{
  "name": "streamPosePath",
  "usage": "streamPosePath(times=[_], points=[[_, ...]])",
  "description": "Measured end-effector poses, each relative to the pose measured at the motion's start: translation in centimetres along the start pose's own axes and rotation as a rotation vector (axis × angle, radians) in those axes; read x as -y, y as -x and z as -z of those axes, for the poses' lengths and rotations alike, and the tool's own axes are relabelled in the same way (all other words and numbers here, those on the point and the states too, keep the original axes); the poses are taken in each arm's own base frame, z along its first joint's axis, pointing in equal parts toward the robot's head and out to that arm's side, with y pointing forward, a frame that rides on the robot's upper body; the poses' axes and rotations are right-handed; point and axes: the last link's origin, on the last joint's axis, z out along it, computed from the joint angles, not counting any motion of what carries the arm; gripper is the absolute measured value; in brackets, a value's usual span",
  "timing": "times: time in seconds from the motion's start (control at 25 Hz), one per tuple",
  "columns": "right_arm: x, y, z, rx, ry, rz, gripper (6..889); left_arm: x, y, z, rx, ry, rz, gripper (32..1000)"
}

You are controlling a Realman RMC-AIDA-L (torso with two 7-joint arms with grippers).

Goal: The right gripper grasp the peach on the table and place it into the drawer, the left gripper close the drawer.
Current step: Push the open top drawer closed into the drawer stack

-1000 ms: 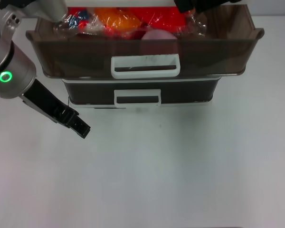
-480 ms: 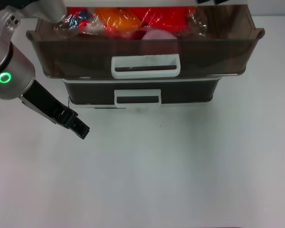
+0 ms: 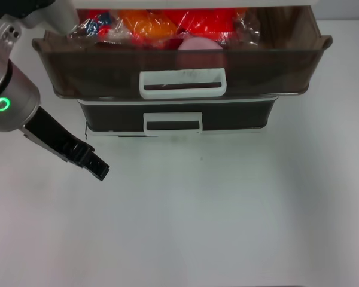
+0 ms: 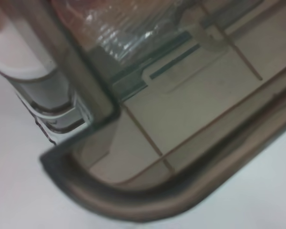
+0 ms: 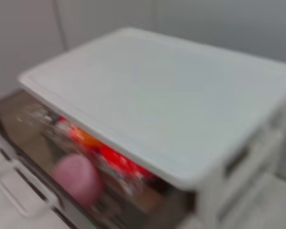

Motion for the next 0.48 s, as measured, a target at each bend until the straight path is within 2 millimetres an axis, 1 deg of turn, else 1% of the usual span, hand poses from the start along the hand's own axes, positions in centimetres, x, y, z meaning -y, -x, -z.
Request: streamPosePath(times=[0.12,0.24,0.36,0.48], points=[[1.2,-2.5,0.0,-0.070,-0.047,-0.061,746,0.0,0.2,0.0,0.001,0.001,0.004,815],[2.1,-4.9,-0.9,-0.141,-0.061,-0.097,745,0.0,0.4,0.2,-0.009,-0.002,0.003,815],[3.0,-8.2,-3.0,-0.216,-0.035,-0.136,744,0.0,0.5,0.3,-0.016,-0.004,0.004,815],[3.5,-10.9,-4.9,-0.295,-0.021,-0.153,743,-0.1,0.5,0.3,-0.016,-0.004,0.005,815]])
